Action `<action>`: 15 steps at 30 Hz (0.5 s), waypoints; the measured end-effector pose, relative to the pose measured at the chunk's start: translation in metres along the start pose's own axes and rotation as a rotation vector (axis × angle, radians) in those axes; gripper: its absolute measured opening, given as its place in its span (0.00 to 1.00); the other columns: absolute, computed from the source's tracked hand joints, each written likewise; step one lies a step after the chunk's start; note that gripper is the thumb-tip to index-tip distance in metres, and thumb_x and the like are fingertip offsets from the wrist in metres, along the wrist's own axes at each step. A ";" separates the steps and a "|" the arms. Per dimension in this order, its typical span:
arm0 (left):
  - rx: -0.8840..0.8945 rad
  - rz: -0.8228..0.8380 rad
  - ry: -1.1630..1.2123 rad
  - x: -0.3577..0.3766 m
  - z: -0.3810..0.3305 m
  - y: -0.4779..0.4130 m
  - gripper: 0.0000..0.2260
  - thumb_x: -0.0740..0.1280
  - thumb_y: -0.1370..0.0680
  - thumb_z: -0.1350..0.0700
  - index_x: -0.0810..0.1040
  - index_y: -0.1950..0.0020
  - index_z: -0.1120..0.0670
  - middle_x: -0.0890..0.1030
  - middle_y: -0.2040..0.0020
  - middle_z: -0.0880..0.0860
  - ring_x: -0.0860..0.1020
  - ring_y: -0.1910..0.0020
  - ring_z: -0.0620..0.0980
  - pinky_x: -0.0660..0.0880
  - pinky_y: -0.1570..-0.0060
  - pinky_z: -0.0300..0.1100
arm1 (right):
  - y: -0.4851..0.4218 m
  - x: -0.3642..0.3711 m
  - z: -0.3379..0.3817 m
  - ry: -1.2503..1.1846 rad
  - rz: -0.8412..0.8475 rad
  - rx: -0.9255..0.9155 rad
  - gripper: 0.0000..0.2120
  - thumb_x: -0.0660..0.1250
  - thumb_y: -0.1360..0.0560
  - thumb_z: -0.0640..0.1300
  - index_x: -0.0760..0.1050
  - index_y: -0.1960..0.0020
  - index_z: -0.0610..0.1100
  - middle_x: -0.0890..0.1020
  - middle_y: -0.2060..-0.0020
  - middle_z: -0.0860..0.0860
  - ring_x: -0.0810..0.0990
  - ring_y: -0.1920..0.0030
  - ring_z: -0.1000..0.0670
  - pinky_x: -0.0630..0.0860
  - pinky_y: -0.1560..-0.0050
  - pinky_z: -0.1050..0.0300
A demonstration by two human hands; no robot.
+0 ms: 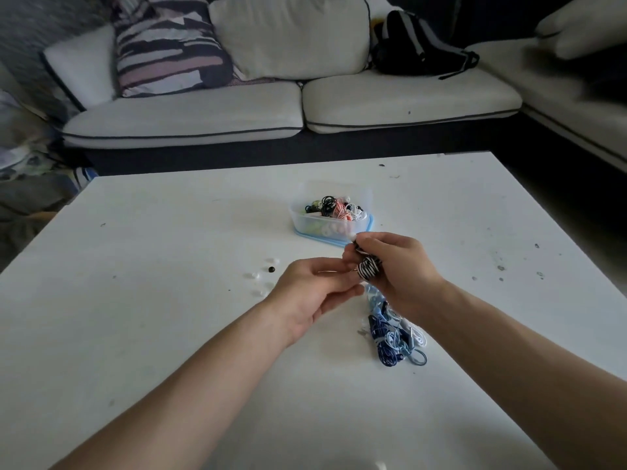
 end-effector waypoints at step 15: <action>0.380 -0.296 -0.436 -0.010 -0.077 -0.129 0.09 0.76 0.30 0.64 0.83 0.58 0.51 0.85 0.58 0.50 0.83 0.58 0.49 0.80 0.51 0.39 | -0.146 0.017 0.053 0.187 -0.136 -0.034 0.05 0.72 0.26 0.36 0.80 0.50 0.40 0.84 0.59 0.42 0.85 0.58 0.44 0.83 0.56 0.52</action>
Point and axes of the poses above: each hand's wrist, its own y-axis away from the middle knuckle, its own x-axis out of the palm, z = x × y, the point moved 1 cm from there along -y, towards the middle knuckle
